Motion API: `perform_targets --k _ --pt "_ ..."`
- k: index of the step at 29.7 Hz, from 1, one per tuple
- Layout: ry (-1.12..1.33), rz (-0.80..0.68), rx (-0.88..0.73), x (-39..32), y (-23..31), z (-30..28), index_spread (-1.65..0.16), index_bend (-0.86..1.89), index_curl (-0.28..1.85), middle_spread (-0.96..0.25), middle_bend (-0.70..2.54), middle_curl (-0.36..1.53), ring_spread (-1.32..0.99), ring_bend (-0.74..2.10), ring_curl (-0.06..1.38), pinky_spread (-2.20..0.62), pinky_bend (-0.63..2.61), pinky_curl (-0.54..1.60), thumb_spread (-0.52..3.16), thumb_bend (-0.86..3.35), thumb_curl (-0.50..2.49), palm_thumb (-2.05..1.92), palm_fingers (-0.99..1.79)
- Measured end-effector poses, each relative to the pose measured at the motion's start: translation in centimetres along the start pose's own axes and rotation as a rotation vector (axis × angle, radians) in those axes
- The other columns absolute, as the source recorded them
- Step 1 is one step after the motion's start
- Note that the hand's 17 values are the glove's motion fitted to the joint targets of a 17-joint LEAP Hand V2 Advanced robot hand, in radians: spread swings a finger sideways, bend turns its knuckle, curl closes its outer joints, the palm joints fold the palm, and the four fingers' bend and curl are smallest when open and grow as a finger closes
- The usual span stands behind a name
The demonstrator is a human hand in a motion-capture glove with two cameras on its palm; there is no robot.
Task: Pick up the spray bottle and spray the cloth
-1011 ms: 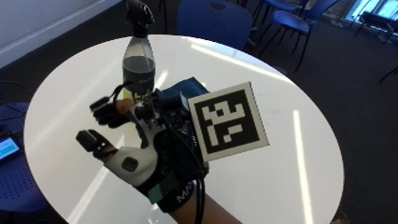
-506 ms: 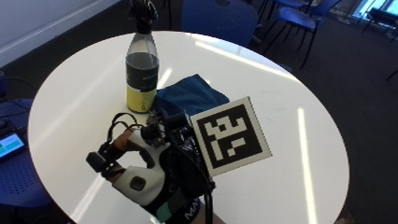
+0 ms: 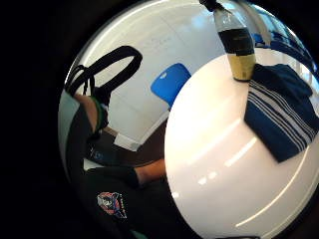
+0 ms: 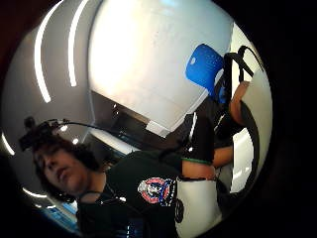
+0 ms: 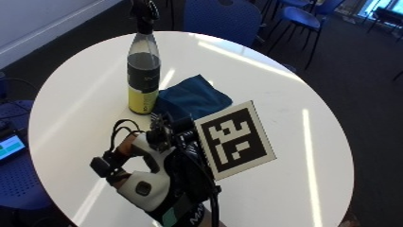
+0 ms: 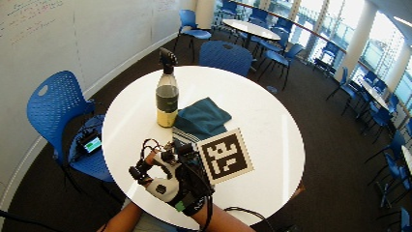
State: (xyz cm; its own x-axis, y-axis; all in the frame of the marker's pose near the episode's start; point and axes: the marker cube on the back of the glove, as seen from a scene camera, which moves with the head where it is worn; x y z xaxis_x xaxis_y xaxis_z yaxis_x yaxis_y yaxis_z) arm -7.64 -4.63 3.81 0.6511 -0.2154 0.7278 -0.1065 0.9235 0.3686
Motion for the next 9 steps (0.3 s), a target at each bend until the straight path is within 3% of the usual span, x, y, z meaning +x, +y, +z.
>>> perform_targets --k 9 --pt "-0.002 0.007 0.002 0.23 0.22 -0.61 -0.26 0.33 0.49 -0.16 0.47 0.5 -0.2 0.55 0.44 -0.18 0.27 0.4 0.69 -0.03 0.65 0.82 1.31"
